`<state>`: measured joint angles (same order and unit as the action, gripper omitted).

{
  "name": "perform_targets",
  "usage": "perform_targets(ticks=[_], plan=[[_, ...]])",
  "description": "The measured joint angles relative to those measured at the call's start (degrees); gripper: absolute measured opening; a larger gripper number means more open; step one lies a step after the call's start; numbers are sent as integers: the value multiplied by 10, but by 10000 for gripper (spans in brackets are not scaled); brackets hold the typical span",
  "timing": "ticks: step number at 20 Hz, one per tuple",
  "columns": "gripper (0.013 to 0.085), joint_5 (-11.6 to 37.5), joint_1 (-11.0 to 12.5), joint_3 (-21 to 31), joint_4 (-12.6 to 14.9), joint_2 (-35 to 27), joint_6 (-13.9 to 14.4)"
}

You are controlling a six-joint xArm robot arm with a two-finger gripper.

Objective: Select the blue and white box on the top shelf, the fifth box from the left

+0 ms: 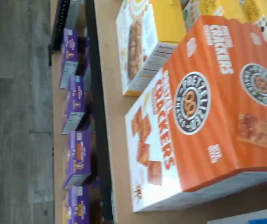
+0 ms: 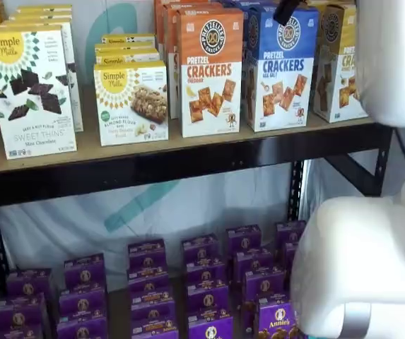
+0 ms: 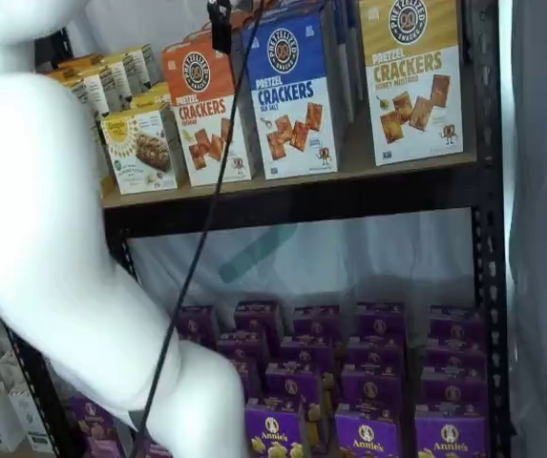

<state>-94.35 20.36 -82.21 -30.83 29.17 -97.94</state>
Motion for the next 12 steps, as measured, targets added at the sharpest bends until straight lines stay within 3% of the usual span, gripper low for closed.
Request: perform_targets(ticks=[12], plan=[[850, 28, -34, -52, 22, -63, 16]])
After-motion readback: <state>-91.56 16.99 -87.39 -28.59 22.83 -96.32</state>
